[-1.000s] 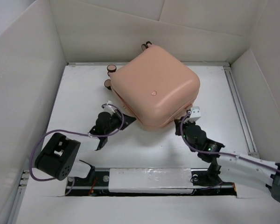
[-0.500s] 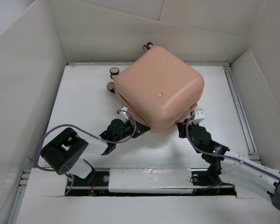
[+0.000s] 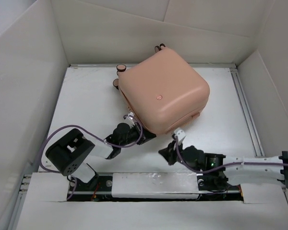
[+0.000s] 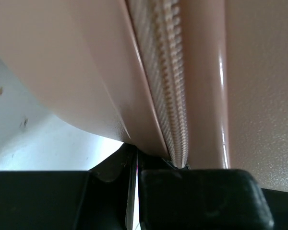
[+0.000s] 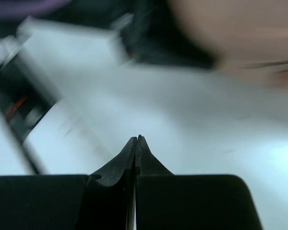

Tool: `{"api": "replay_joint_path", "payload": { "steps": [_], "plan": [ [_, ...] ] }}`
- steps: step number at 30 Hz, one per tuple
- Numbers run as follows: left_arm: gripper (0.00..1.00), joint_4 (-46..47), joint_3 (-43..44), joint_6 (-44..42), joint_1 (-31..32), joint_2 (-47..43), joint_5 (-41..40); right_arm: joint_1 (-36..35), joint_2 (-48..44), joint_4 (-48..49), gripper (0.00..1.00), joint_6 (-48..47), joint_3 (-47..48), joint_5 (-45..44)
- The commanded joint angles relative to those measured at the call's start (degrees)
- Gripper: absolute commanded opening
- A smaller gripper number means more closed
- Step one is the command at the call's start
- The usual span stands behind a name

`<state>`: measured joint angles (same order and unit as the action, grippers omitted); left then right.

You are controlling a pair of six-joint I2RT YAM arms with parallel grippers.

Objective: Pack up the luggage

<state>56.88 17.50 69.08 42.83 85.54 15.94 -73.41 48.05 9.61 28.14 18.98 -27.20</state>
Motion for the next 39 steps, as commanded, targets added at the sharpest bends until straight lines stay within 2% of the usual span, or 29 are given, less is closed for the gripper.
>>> {"api": "replay_joint_path", "payload": {
  "steps": [1,6,7,10,12,13,17,18,19,21,22,25,29,33,35,39],
  "plan": [
    [0.0,13.07,5.88,1.06,-0.9,0.6,-7.24,-5.78,2.31,4.18,0.0,3.32,2.81,14.29],
    [0.0,14.31,7.02,1.67,-0.9,2.53,-6.72,-5.78,3.53,10.34,0.0,2.8,2.81,17.36],
    [0.0,14.31,7.02,2.2,-0.9,2.53,-6.72,-5.78,3.54,8.95,0.0,2.8,3.34,17.36],
    [0.0,13.09,5.8,0.98,-0.9,0.35,-7.33,-5.78,1.89,-1.21,0.0,5.16,5.63,9.47],
    [0.0,9.14,4.39,-1.21,-0.9,-2.29,-8.11,-5.78,-0.93,-5.8,0.09,6.93,5.63,0.2],
    [0.0,7.3,3.78,-1.84,-1.43,-5.52,-8.64,-5.78,-4.08,-9.66,0.21,7.8,5.63,-2.31],
    [0.0,0.7,1.22,-4.74,-3.62,-14.22,-9.26,-2.98,-9.72,-14.34,0.49,8.33,4.48,-9.1],
    [0.0,-1.4,1.22,-5.7,-3.63,-15.91,-10.83,0.51,-9.73,-14.35,0.52,6.77,4.48,-9.1],
    [0.0,-6.82,1.22,-7.01,-3.63,-17.58,-11.37,2.46,-10.25,-14.35,0.53,5.71,4.48,-6.84],
    [0.01,-11.51,2.1,-9.31,-3.63,-21.72,-12.24,6.59,-8.77,-13.57,0.55,2.38,5.19,-4.19],
    [0.05,-13.97,2.63,-9.92,-3.63,-22.95,-12.86,10.7,-7.63,-12.95,0.55,1.05,5.97,-2.61],
    [0.21,-18.37,3.33,-12.55,-3.63,-27.08,-14.79,16.0,-1.66,-11.45,0.56,-3.6,8.69,3.81],
    [0.3,-24.62,3.95,-15.72,-3.63,-29.11,-16.82,20.57,3.62,-10.67,0.56,-6.78,11.24,4.35],
    [0.32,-25.85,5.26,-17.48,-3.63,-28.59,-16.13,25.22,5.55,-4.08,0.52,-11.87,9.32,13.63],
    [0.3,-25.86,5.96,-18.1,-3.63,-26.83,-16.12,26.47,5.56,-0.65,0.52,-13.89,8.44,15.15],
    [0.23,-25.16,5.97,-18.63,-3.63,-25.33,-15.59,31.11,5.56,5.59,0.51,-16.71,5.46,21.56]
  ]
}}
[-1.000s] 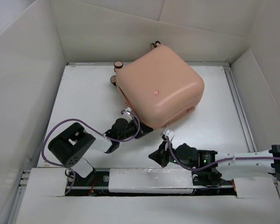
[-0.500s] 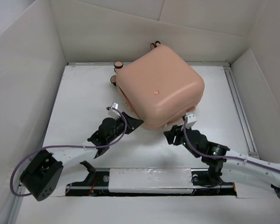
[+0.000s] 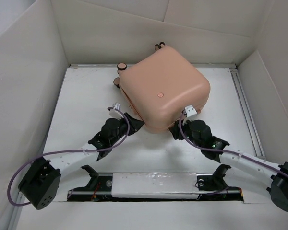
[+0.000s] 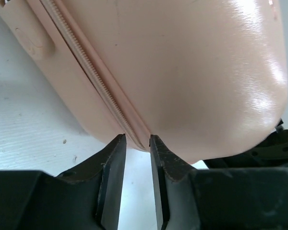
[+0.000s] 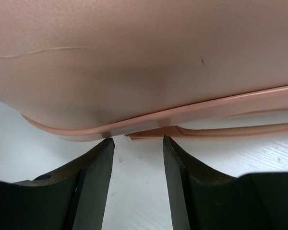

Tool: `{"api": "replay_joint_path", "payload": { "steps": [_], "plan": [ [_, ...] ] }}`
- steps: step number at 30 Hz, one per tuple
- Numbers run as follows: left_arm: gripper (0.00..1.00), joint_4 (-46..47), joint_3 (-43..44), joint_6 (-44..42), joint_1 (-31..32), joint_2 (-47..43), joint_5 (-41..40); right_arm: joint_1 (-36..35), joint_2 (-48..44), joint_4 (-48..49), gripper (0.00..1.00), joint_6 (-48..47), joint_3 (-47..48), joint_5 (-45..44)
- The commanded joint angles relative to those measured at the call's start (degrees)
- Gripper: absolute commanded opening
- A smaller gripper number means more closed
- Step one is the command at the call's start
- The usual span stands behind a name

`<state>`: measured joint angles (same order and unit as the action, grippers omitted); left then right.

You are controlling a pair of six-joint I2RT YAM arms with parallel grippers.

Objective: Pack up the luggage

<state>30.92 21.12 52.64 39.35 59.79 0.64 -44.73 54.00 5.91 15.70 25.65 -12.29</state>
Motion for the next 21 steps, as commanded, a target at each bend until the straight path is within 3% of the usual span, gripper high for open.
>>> {"api": "replay_joint_path", "payload": {
  "steps": [1,5,12,14,16,19,21],
  "plan": [
    [0.23,1.33,2.34,-2.19,-0.15,1.02,-0.29,3.24,-0.38,10.25,0.51,-4.28,-1.74,10.41],
    [0.2,2.04,3.48,-2.72,-0.15,3.22,-0.91,5.27,2.6,12.54,0.46,-4.81,-1.74,16.94],
    [0.16,4.85,4.54,-2.72,-0.15,5.77,0.94,5.27,4.36,18.6,0.42,-3.05,-3.85,18.97],
    [0.14,5.55,5.07,-2.72,-0.15,6.66,1.55,5.27,5.59,20.62,0.35,-2.35,-4.46,18.97],
    [0.13,6.78,5.07,-2.11,-0.15,8.4,1.55,5.27,5.59,22.03,0.17,-1.03,-4.47,16.26],
    [0.1,9.15,5.68,-1.4,-0.15,10.6,2.08,3.16,5.59,22.92,0.0,0.56,-5.08,12.39],
    [0.09,11.43,6.29,-0.7,-0.15,11.92,3.3,0.19,4.98,22.92,0.0,2.65,-5.6,11.68]
  ]
}}
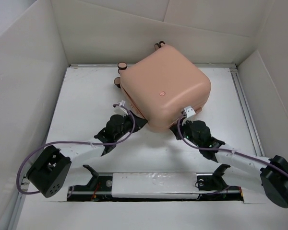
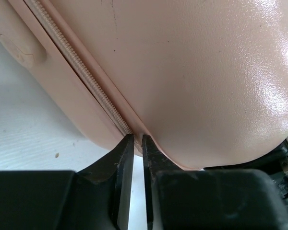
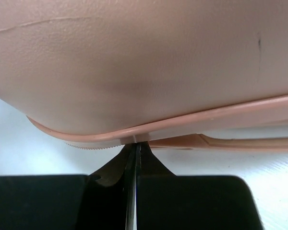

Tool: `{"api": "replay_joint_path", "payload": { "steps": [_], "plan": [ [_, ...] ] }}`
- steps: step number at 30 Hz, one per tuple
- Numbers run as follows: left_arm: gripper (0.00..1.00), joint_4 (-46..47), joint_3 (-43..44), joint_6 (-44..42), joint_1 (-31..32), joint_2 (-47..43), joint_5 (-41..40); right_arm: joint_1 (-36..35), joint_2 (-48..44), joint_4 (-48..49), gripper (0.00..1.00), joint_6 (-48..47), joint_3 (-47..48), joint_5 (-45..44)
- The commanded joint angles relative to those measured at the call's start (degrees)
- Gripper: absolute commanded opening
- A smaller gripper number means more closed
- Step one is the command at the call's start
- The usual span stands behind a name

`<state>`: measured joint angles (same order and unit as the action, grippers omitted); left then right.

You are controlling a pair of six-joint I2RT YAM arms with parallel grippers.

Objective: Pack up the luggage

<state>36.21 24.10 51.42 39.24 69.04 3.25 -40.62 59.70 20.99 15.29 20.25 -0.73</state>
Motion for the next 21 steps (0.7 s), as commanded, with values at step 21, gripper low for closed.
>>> {"api": "replay_joint_path", "payload": {
  "steps": [21],
  "plan": [
    [0.0,17.57,2.01,9.31,2.68,6.19,8.95,-28.99,12.45,5.11,0.0,3.8,14.37,-4.45]
  ]
}}
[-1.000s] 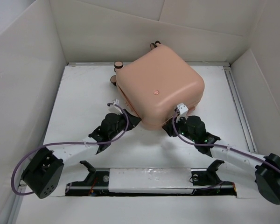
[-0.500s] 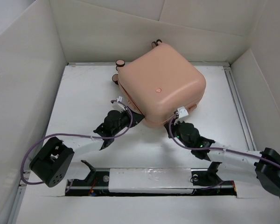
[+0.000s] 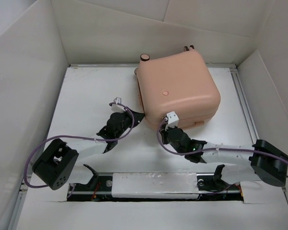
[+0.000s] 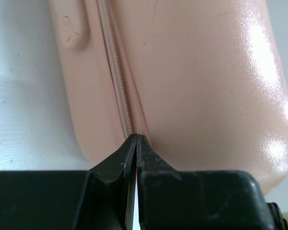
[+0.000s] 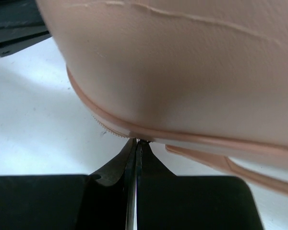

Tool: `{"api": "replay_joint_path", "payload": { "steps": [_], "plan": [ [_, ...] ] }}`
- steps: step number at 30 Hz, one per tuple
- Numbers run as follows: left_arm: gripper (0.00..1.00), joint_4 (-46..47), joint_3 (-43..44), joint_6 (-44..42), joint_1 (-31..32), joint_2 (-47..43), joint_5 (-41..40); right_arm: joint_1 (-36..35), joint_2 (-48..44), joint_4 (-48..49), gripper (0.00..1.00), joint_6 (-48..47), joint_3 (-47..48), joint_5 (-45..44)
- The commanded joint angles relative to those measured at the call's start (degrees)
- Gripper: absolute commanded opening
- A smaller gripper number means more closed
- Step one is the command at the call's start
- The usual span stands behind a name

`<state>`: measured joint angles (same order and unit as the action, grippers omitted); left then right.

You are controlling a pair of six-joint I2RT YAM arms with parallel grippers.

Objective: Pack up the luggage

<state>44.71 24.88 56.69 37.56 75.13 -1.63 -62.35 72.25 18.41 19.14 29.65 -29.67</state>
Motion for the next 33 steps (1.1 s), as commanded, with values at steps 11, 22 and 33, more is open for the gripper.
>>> {"api": "replay_joint_path", "payload": {
  "steps": [11,22,33],
  "plan": [
    [0.48,-7.23,-0.8,-1.12,0.68,-14.56,6.04,-7.26,-15.01,-2.86,0.0,6.44,-4.5,17.97],
    [0.85,-19.66,17.81,-4.65,-15.83,-8.28,11.36,-9.64,-46.56,-24.46,0.0,18.21,-14.35,17.02],
    [1.0,-22.56,55.52,-2.19,-19.54,33.38,29.4,-10.16,-51.86,-32.39,0.0,18.22,-13.21,16.4]
  ]
}}
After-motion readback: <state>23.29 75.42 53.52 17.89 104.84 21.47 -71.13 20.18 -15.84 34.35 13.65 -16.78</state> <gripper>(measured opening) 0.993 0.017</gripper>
